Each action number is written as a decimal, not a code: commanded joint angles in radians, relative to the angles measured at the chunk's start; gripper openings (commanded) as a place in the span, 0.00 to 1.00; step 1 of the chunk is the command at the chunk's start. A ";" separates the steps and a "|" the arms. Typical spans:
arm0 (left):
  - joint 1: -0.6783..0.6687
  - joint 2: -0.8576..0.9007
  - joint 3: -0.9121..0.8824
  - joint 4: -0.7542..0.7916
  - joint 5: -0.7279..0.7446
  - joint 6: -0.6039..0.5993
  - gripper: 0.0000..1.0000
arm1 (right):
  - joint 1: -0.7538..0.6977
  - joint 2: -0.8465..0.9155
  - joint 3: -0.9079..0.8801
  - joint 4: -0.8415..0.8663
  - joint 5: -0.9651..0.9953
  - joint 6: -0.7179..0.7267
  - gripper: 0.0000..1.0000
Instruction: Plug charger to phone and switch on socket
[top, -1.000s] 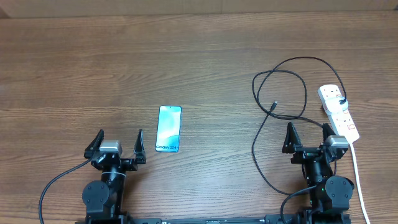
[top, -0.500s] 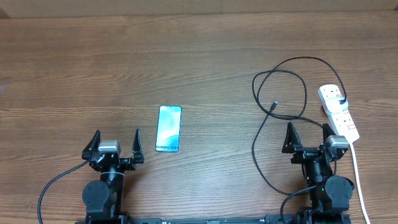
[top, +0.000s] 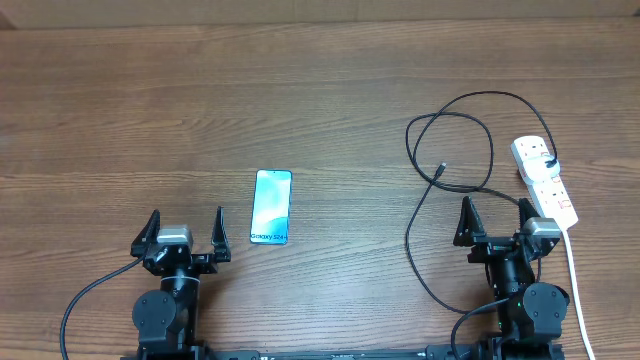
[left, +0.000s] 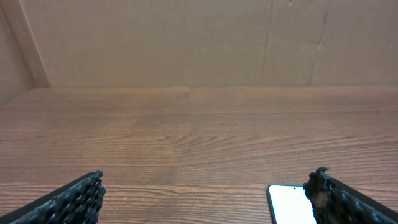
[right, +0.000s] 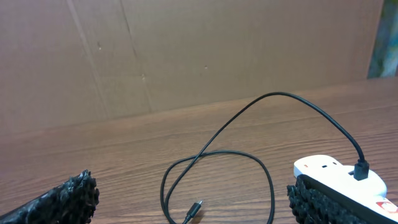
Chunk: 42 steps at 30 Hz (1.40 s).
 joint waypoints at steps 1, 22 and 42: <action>0.006 -0.007 -0.007 0.002 -0.014 0.023 1.00 | 0.005 -0.005 -0.010 0.003 -0.002 -0.018 1.00; 0.005 -0.007 0.024 -0.051 0.016 -0.034 1.00 | 0.005 -0.005 -0.010 0.003 -0.002 -0.018 1.00; 0.005 0.057 0.238 -0.280 0.102 -0.056 1.00 | 0.005 -0.005 -0.010 0.003 -0.002 -0.018 1.00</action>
